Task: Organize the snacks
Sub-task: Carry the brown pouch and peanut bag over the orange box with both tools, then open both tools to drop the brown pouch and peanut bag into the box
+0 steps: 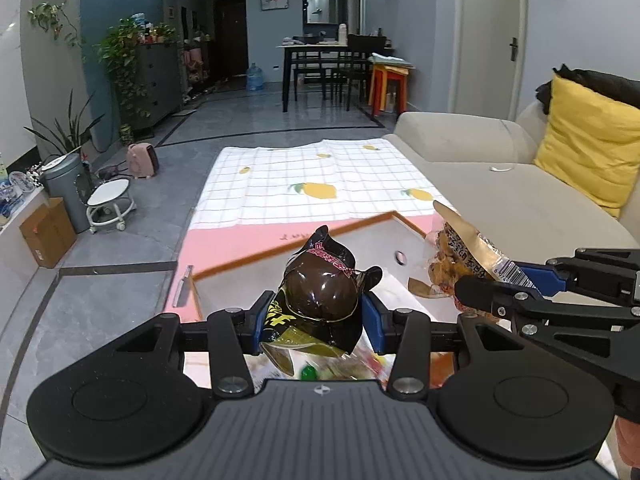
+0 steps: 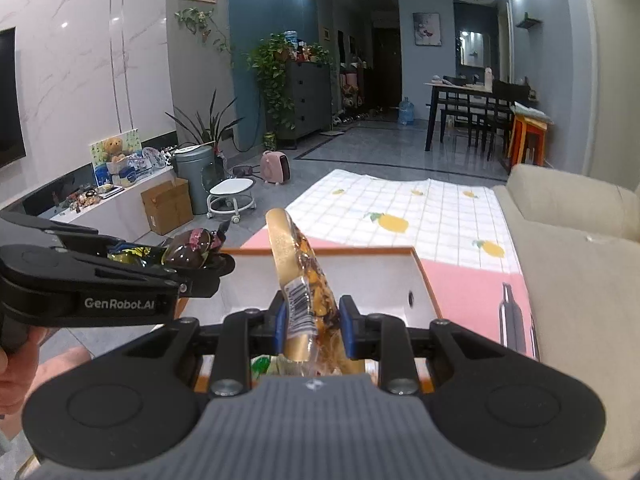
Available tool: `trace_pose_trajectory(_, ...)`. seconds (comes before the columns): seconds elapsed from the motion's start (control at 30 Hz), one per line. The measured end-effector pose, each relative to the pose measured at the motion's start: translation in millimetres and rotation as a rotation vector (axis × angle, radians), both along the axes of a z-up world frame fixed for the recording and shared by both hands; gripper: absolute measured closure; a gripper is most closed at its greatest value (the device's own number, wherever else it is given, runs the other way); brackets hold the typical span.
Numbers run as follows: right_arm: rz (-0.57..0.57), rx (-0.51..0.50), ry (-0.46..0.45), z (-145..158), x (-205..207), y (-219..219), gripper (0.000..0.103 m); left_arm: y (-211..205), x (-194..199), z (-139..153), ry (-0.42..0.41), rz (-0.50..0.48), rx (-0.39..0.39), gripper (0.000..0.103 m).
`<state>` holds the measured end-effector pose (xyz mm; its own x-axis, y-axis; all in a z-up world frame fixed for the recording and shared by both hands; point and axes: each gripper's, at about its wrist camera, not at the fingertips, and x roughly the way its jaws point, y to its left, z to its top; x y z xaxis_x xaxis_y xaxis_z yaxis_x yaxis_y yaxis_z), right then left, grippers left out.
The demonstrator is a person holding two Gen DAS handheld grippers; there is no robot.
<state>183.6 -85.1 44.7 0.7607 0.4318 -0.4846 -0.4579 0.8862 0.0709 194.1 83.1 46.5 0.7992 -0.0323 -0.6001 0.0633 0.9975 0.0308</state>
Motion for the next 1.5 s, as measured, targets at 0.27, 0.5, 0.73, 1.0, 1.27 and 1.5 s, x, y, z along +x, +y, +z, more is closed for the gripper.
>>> trace_pose_trajectory(0.27,0.032,-0.096,-0.024,-4,43,35,0.08,19,37,-16,0.077,0.035,-0.017,0.051)
trace_pose_trajectory(0.5,0.047,-0.218,0.001,-30,72,63,0.08,33,60,-52,0.201,0.064,-0.013,0.051)
trace_pose_trajectory(0.73,0.086,-0.34,0.036,-57,90,75,0.08,36,73,-80,0.294,0.054,0.042,0.051)
trace_pose_trajectory(1.0,0.096,-0.403,0.098,-77,101,78,0.08,28,76,-102,0.353,-0.008,0.143,0.051)
trace_pose_trajectory(1.27,0.092,-0.458,0.139,-91,107,88,0.08,17,79,-110,0.366,-0.046,0.201,0.051)
trace_pose_trajectory(1.5,0.102,-0.445,0.168,-93,101,87,0.076,11,81,-115,0.377,-0.06,0.254,0.051)
